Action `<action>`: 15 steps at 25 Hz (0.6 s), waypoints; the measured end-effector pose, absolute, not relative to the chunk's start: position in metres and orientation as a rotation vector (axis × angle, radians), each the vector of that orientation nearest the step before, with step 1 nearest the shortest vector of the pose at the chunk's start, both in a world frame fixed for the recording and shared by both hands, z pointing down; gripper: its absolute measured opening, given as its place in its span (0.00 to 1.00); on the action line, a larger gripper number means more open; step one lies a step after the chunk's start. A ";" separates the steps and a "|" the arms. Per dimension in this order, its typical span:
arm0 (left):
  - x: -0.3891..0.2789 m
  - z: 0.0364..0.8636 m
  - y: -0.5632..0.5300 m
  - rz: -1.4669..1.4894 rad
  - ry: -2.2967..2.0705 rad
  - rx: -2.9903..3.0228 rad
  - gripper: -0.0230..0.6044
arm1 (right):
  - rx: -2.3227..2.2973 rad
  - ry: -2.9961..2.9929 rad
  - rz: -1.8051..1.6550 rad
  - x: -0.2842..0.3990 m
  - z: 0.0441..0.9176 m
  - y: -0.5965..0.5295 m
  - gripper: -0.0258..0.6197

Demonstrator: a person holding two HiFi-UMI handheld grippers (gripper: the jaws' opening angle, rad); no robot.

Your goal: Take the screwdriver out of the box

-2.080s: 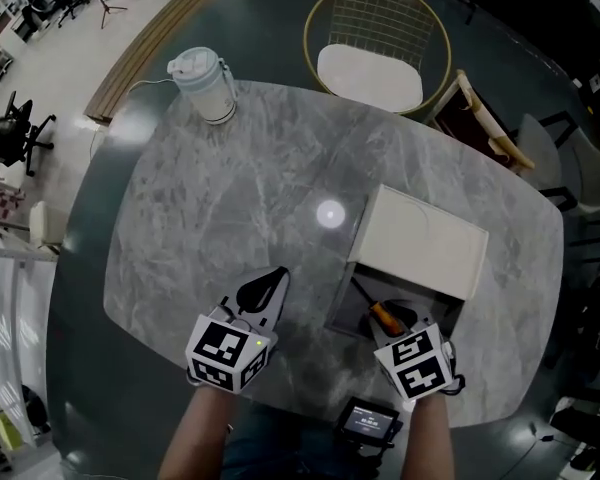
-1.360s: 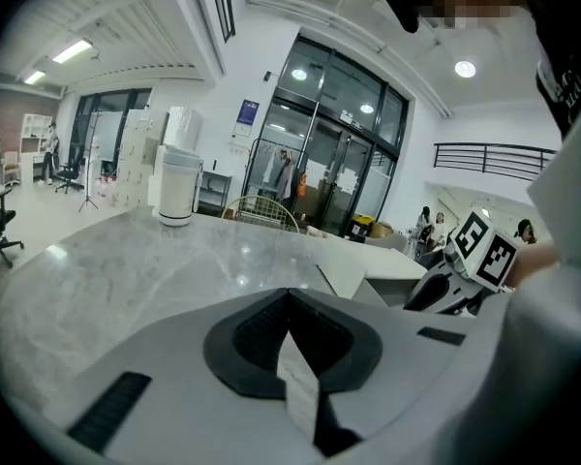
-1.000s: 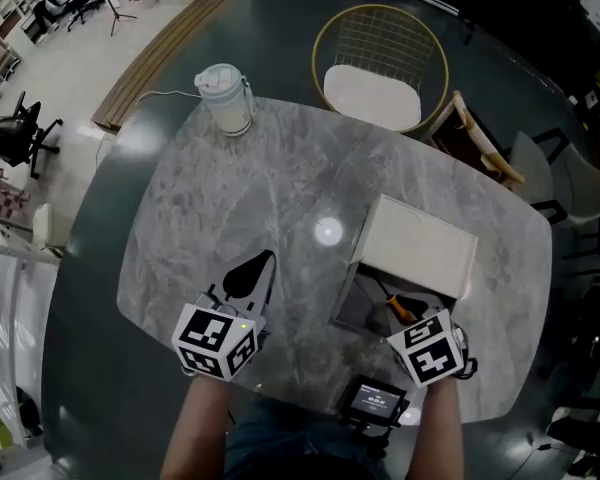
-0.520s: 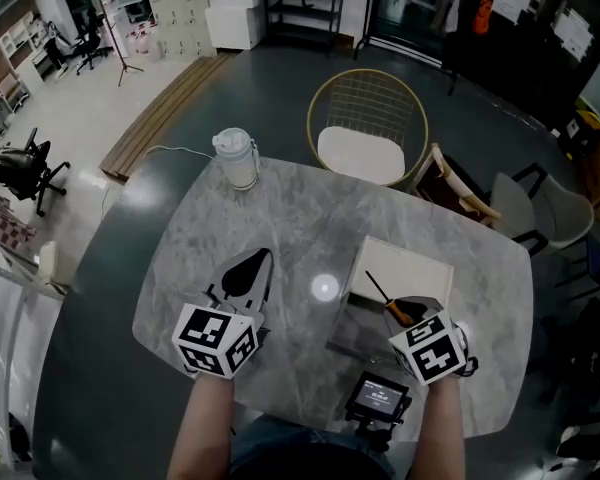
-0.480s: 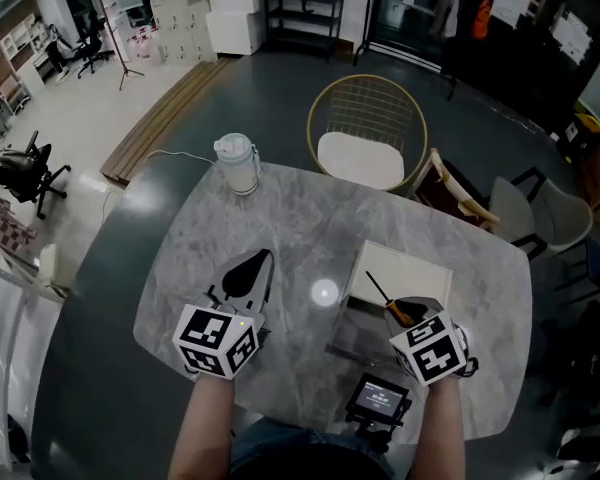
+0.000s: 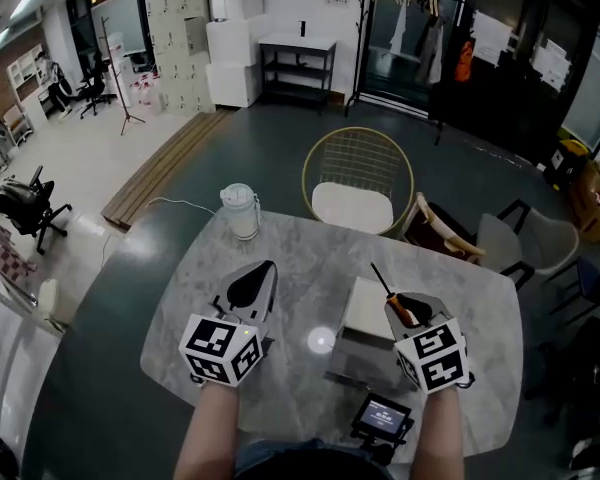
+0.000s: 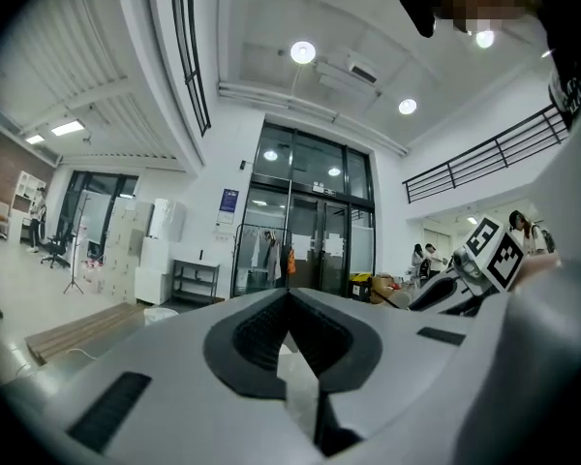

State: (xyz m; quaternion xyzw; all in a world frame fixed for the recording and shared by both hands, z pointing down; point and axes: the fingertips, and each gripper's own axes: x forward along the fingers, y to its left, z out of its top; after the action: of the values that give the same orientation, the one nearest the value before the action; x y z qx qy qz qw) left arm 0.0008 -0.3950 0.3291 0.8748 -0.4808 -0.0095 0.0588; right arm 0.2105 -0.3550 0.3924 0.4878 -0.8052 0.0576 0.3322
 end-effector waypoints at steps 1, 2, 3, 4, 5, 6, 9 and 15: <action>0.002 0.325 -0.394 -0.032 -1.453 2.662 0.06 | 1.320 -2.131 0.094 0.211 0.382 -0.357 0.18; 0.003 0.322 -0.394 -0.034 -1.448 2.673 0.06 | 1.368 -2.157 0.043 0.212 0.372 -0.358 0.18; 0.005 0.319 -0.393 -0.035 -1.443 2.684 0.06 | 1.420 -2.183 -0.005 0.213 0.362 -0.358 0.18; 0.006 0.316 -0.393 -0.037 -1.440 2.695 0.06 | 1.473 -2.207 -0.058 0.215 0.353 -0.357 0.18; 0.006 0.313 -0.393 -0.042 -1.441 2.705 0.06 | 1.525 -2.234 -0.119 0.217 0.343 -0.356 0.18; 0.007 0.310 -0.393 -0.052 -1.444 2.713 0.06 | 1.572 -2.266 -0.185 0.219 0.334 -0.355 0.18; 0.008 0.304 -0.394 -0.091 -1.447 2.736 0.06 | 1.650 -2.364 -0.327 0.219 0.321 -0.346 0.18; 0.017 0.308 -0.396 -0.103 -1.401 2.766 0.06 | 1.693 -2.374 -0.319 0.219 0.322 -0.335 0.18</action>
State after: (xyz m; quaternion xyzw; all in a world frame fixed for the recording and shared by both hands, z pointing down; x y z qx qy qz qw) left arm 0.0165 -0.3962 0.3081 0.8915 -0.4515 -0.0332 0.0198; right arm 0.2188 -0.3350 0.3224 0.5741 -0.8049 -0.1081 0.1040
